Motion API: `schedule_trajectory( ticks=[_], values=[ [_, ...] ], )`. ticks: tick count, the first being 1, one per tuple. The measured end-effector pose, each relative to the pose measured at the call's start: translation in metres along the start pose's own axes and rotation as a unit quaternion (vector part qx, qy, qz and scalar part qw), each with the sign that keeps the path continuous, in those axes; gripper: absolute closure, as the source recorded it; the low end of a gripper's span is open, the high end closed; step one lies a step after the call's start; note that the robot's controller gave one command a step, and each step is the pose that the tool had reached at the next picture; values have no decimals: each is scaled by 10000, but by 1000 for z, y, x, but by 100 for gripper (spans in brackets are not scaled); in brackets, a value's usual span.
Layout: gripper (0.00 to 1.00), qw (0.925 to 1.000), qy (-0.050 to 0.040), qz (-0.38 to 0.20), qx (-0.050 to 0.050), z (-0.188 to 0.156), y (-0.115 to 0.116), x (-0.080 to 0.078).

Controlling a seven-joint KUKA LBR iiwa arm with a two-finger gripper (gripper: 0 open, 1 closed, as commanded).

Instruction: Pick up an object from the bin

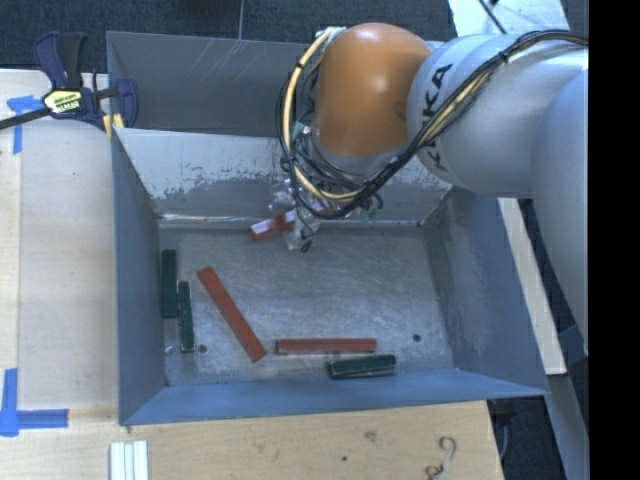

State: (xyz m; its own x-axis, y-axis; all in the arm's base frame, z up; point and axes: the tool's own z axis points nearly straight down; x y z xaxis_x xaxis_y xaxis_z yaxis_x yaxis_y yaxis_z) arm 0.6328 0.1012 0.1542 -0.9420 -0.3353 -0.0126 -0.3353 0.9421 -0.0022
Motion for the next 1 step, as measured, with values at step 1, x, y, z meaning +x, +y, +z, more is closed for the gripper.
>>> schedule_trajectory(
  ticks=[1],
  values=[
    [100, 10000, 25, 16, -5, -22, -1, -2]
  ],
)
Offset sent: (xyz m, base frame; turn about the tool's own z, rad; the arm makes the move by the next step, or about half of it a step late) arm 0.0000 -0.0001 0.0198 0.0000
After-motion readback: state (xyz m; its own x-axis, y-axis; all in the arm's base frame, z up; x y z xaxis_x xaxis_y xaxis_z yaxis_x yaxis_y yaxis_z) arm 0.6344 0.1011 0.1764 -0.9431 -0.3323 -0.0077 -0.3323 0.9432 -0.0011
